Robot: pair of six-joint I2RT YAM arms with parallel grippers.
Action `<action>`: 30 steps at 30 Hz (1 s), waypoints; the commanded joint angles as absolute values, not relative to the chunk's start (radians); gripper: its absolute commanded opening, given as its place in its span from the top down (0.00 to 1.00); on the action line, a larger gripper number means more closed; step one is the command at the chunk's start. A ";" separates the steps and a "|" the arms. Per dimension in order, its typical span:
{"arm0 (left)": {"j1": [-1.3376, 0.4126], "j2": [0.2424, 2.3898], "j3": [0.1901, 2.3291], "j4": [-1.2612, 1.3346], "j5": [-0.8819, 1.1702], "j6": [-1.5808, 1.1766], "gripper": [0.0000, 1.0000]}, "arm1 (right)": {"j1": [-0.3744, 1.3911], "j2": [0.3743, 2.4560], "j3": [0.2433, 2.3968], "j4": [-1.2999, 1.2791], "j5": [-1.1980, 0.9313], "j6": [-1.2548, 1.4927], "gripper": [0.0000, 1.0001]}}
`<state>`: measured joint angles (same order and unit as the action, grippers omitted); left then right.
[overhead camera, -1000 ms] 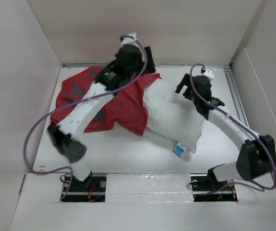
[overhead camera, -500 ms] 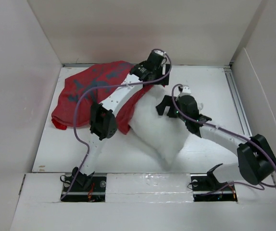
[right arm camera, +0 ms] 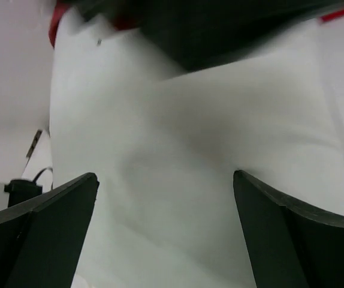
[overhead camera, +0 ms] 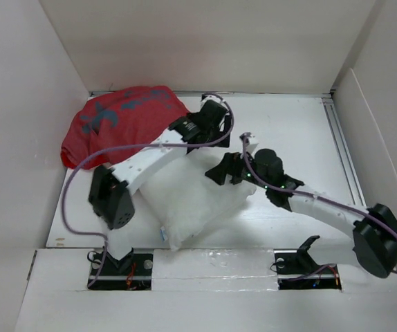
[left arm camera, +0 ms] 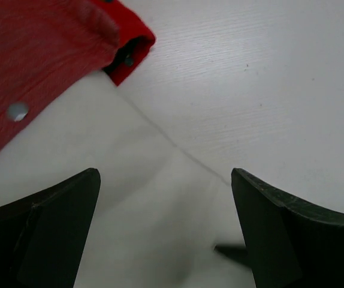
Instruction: Put the pillow into the pillowcase
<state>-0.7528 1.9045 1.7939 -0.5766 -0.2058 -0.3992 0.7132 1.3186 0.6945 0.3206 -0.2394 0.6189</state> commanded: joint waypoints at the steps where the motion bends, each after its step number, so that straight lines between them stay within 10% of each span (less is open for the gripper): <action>1: -0.827 1.605 1.632 -0.586 -0.500 -0.550 0.11 | 0.637 1.195 0.637 0.272 -0.085 0.540 0.00; 7: -0.841 1.336 1.274 -0.556 -0.474 -0.722 0.08 | 0.402 1.419 0.745 0.401 -0.226 0.503 0.00; 19: -0.850 1.548 0.957 -0.508 -0.491 -0.954 0.00 | 0.370 2.051 1.181 0.632 -0.550 0.520 0.02; 25: -0.850 1.571 0.833 -0.494 -0.489 -0.991 0.54 | 0.390 2.118 1.235 0.707 -0.598 0.541 0.02; 28: -0.850 1.607 0.824 -0.494 -0.489 -0.991 0.96 | 0.408 2.118 1.235 0.729 -0.571 0.541 0.02; 30: -0.850 1.635 0.824 -0.503 -0.489 -0.991 1.00 | 0.408 2.085 1.226 0.674 -0.493 0.529 0.02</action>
